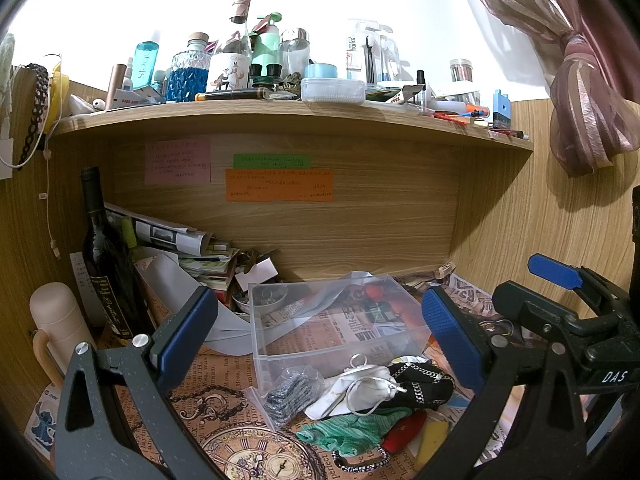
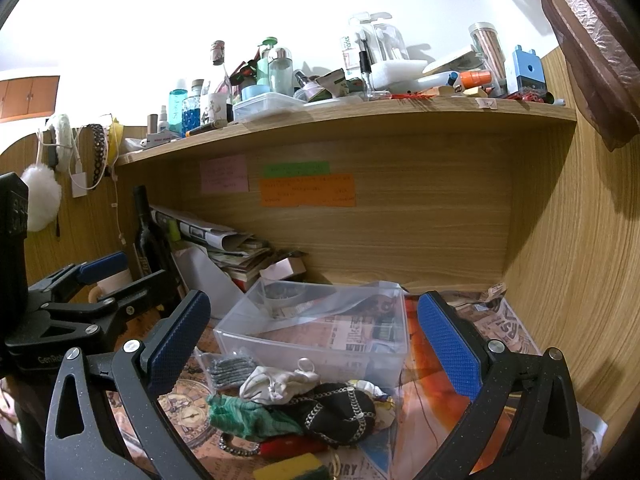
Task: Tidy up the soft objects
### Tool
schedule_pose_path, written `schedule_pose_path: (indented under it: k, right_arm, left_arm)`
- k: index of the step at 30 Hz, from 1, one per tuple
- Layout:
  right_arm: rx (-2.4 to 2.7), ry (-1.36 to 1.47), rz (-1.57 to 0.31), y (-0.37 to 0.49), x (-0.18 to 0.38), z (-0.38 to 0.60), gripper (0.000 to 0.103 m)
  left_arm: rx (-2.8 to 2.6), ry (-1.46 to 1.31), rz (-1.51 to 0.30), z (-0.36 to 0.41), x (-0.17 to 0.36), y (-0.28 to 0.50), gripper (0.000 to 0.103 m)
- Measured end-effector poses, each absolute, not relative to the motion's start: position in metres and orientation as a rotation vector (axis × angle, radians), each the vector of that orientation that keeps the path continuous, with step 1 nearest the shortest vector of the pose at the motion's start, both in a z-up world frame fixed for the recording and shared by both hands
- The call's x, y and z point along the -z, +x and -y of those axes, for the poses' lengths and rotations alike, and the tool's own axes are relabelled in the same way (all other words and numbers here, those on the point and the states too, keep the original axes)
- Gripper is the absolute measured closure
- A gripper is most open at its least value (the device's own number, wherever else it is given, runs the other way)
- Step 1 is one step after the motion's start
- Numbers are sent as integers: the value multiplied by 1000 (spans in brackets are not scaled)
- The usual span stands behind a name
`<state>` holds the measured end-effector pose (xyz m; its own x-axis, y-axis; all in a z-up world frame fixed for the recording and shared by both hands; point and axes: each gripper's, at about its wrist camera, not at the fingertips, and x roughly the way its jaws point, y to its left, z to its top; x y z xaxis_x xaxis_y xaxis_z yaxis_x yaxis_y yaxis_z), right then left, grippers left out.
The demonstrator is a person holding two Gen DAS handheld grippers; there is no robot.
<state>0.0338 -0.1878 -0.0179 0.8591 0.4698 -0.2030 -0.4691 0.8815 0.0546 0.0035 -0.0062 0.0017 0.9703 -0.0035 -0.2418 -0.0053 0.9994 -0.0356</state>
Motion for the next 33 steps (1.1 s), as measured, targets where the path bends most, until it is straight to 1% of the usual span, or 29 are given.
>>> schedule_pose_path:
  k: [21, 30, 31, 33]
  right_arm:
    - [-497, 6, -221, 36, 19, 184, 0]
    - [-487, 17, -273, 49, 31, 187, 0]
    - [-482, 15, -282, 51, 33, 187, 1]
    - [-475, 12, -304, 55, 39, 188, 3]
  left_arm:
    - [4, -39, -251, 7, -2, 5, 0]
    - [27, -63, -329, 1, 17, 19, 0]
    - [28, -64, -340, 0, 19, 21, 1]
    - [27, -68, -368, -2, 27, 25, 7]
